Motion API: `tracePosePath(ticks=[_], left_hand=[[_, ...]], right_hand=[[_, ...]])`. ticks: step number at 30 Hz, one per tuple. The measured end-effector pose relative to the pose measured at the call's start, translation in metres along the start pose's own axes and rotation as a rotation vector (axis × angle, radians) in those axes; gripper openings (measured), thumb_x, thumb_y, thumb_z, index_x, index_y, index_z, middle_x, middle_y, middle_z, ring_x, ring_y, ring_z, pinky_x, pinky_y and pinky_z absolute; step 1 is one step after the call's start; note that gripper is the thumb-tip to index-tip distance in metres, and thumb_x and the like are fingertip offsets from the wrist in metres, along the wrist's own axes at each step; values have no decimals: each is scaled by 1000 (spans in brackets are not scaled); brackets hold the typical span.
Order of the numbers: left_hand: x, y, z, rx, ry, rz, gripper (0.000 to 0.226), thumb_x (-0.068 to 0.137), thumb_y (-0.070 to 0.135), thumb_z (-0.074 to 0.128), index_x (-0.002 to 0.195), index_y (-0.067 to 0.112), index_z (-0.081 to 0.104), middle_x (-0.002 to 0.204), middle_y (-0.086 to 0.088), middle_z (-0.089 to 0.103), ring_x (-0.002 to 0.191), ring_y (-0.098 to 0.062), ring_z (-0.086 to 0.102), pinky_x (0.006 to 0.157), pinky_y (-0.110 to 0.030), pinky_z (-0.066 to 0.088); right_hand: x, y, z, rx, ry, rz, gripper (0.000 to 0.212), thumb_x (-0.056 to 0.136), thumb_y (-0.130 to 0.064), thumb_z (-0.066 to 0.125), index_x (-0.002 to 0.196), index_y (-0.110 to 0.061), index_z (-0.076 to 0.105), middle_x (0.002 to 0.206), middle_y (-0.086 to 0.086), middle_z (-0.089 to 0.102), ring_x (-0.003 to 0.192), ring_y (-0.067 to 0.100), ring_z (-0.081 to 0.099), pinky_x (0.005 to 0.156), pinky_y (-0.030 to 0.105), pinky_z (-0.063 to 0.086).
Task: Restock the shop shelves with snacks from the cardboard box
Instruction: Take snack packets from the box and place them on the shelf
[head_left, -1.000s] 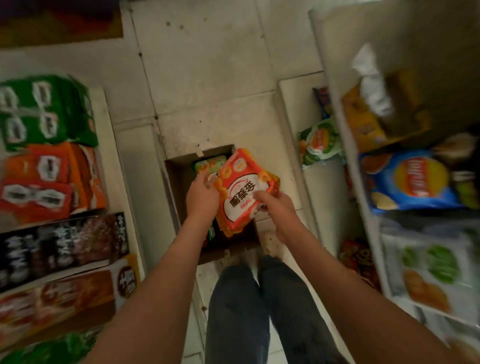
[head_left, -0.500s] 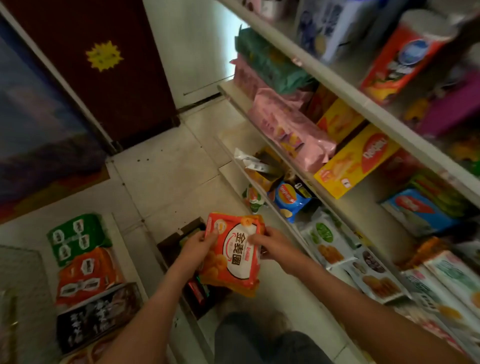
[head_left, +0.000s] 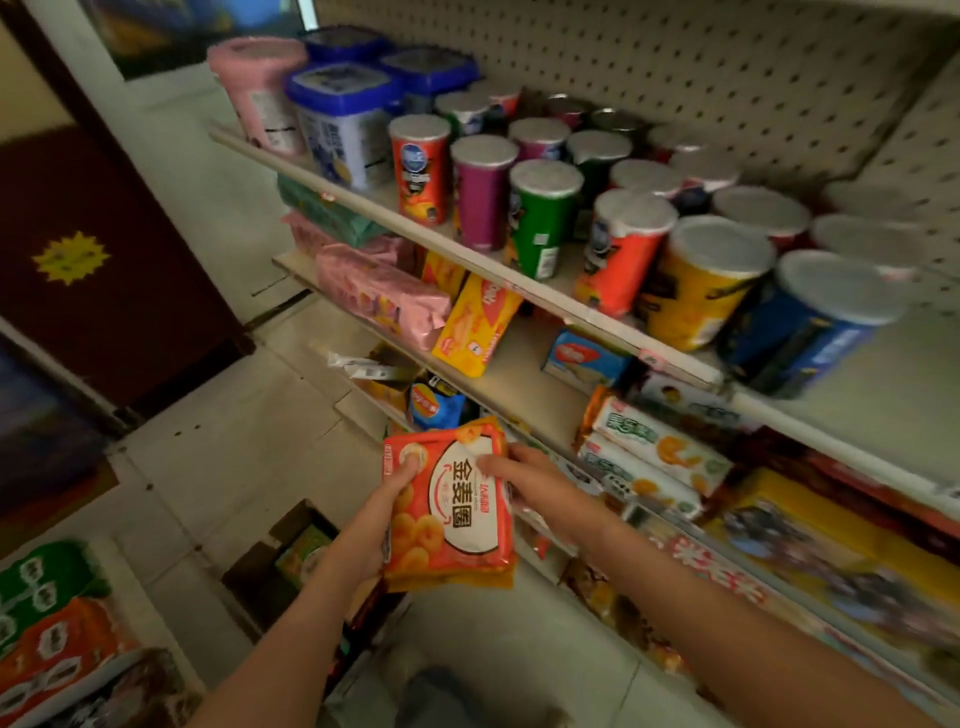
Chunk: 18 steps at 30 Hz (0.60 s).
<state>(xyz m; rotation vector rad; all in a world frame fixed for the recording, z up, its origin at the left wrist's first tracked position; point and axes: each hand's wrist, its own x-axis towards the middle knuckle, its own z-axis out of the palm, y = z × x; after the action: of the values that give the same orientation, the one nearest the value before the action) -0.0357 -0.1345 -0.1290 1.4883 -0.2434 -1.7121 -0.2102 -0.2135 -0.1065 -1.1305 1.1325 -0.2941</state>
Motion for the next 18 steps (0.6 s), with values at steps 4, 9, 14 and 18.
tracePosePath(ticks=[4,9,14,18], left_hand=[[-10,-11,46,-57,-49,57,52,81,57,54,112,17,64,103,-14,73,94,-33,69,72,-42,57],[-27,-6,90,-57,-76,152,54,83,56,55,119,17,62,110,-14,70,103,-34,66,87,-47,53],[-32,9,108,-9,-157,147,52,82,50,60,121,14,62,114,-15,69,106,-35,64,94,-52,49],[-30,25,117,136,-278,168,55,73,38,65,121,12,60,108,-11,72,102,-31,66,93,-47,49]], right_hand=[[-29,-4,-31,-6,39,-73,39,87,-33,62,122,-14,56,106,2,71,90,16,70,77,27,56],[-65,-18,-62,20,71,-161,42,87,-33,63,124,-16,52,103,1,71,88,18,70,79,33,57],[-95,-31,-79,60,99,-234,35,87,-28,65,119,-22,52,93,-5,73,79,12,72,67,27,58],[-125,-39,-101,96,153,-234,20,88,-25,63,108,-22,59,94,-2,73,81,14,72,70,28,59]])
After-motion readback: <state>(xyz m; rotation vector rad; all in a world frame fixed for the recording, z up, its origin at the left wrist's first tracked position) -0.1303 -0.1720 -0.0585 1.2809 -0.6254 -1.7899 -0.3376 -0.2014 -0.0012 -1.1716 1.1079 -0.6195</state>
